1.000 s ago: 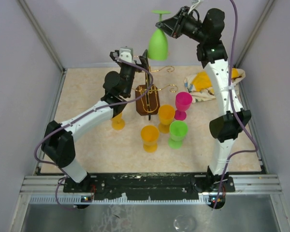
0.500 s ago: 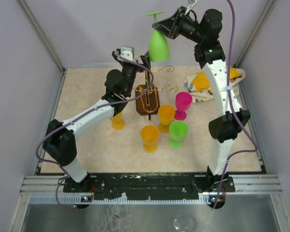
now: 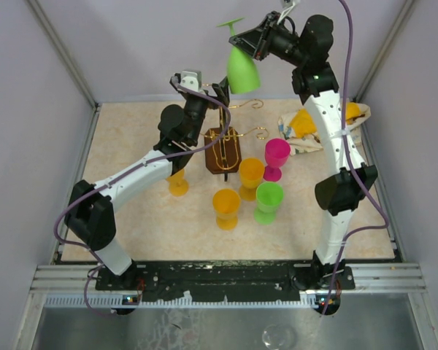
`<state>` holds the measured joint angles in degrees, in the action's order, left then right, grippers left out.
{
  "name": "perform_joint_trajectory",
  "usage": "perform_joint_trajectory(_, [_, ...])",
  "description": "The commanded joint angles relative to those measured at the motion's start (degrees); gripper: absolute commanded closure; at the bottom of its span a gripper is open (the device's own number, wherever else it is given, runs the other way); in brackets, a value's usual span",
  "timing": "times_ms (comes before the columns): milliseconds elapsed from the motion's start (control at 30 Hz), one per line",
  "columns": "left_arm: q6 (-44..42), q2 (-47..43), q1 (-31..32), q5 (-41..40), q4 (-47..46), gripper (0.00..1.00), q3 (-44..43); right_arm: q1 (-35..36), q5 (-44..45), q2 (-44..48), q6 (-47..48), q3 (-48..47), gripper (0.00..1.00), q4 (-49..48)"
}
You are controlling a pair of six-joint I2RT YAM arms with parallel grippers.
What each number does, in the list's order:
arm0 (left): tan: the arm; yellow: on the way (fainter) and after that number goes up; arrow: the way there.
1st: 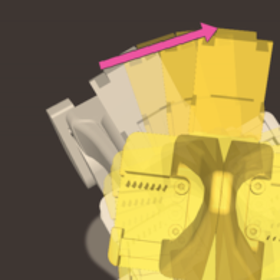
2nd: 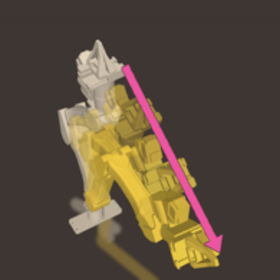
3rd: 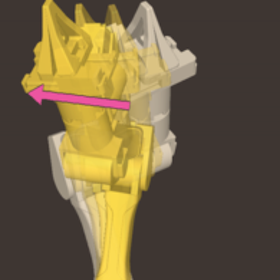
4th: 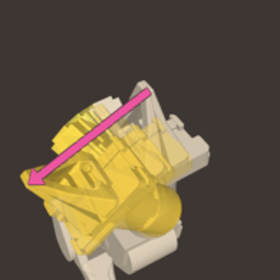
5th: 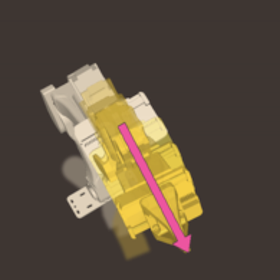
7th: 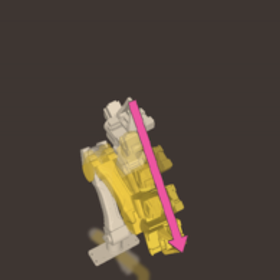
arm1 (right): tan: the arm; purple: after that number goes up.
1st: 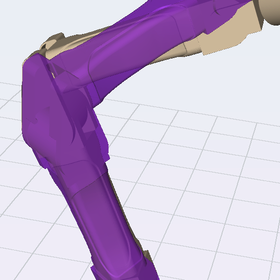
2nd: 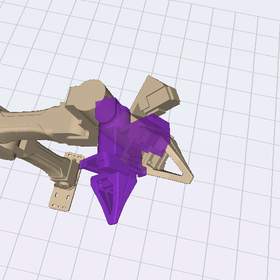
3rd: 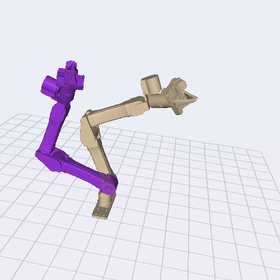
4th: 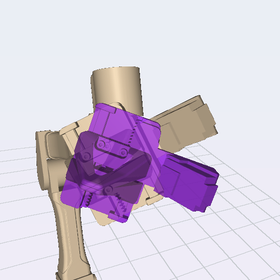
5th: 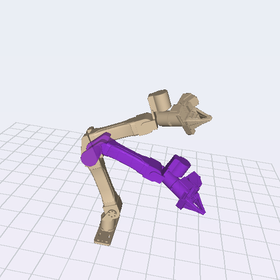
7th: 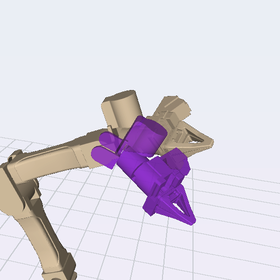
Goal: Place the wine glass upside down on the wine glass rack
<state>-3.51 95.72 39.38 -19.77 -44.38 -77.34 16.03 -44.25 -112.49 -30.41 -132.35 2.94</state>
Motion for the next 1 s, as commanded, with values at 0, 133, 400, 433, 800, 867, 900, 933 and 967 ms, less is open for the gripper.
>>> perform_joint_trajectory(0, [2.2,-0.5,-0.3,1.7,-1.6,0.06,-1.8,0.6,0.8,3.2,1.0,-0.1,0.96,-2.5])
perform_joint_trajectory(133, [2.2,-0.6,-0.2,1.7,-1.7,0.06,-1.6,0.6,1.7,3.3,2.4,0.1,1.00,-1.4])
perform_joint_trajectory(400, [2.5,-2.9,-0.6,0.2,-0.8,0.01,0.1,0.3,10.9,8.7,11.7,10.0,1.00,-0.5])
perform_joint_trajectory(433, [3.0,-3.5,-0.9,0.3,0.2,0.01,0.0,0.0,12.0,9.1,13.2,10.8,1.00,-0.2])
perform_joint_trajectory(800, [8.1,-6.8,-6.9,6.1,18.7,0.01,-8.4,-10.0,13.5,9.3,12.6,13.6,1.00,-5.0])
perform_joint_trajectory(867, [8.2,-7.4,-8.0,6.2,20.1,0.01,-9.4,-10.6,16.0,9.1,17.7,13.2,1.00,-2.8])
perform_joint_trajectory(900, [8.3,-7.7,-8.5,6.0,21.1,0.01,-10.2,-10.8,17.4,9.1,20.0,13.7,1.00,-2.3])
perform_joint_trajectory(933, [8.4,-8.0,-9.0,5.8,22.4,0.01,-11.4,-11.3,18.7,9.2,22.2,15.3,1.00,-2.3])
perform_joint_trajectory(967, [8.2,-8.3,-9.5,5.8,23.3,0.01,-12.2,-11.7,19.6,9.4,23.7,17.1,1.00,-2.9])
